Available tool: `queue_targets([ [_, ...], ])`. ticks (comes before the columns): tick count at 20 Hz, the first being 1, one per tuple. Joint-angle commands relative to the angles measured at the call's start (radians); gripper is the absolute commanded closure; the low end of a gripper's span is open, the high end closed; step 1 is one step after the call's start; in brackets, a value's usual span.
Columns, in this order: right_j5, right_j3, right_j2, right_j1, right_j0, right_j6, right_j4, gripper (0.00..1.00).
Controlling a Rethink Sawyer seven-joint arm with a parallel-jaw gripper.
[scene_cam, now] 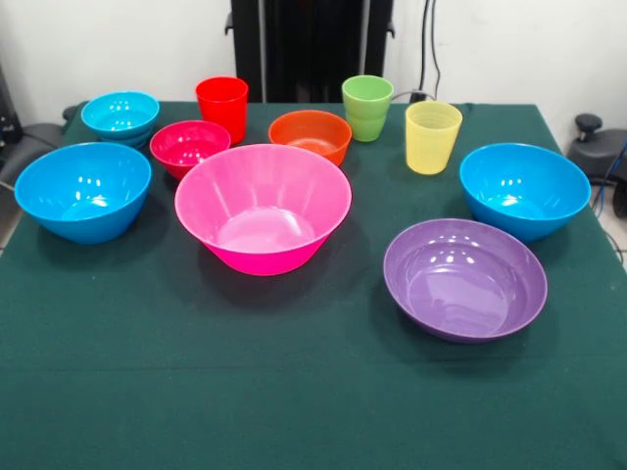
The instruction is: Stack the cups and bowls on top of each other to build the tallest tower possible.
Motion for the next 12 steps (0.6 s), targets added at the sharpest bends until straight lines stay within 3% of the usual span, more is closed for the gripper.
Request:
queue_targets([
  [1, 0.067, 0.049, 0.042, 0.03, -0.001, 0.117, 0.027, 0.0],
  [3, 0.062, 0.059, 0.056, 0.039, -0.01, 0.094, 0.034, 0.0],
  [10, 0.02, 0.049, 0.042, 0.095, 0.023, 0.171, 0.028, 0.0],
  [12, -0.04, 0.056, 0.041, 0.143, 0.017, 0.17, 0.009, 0.0],
])
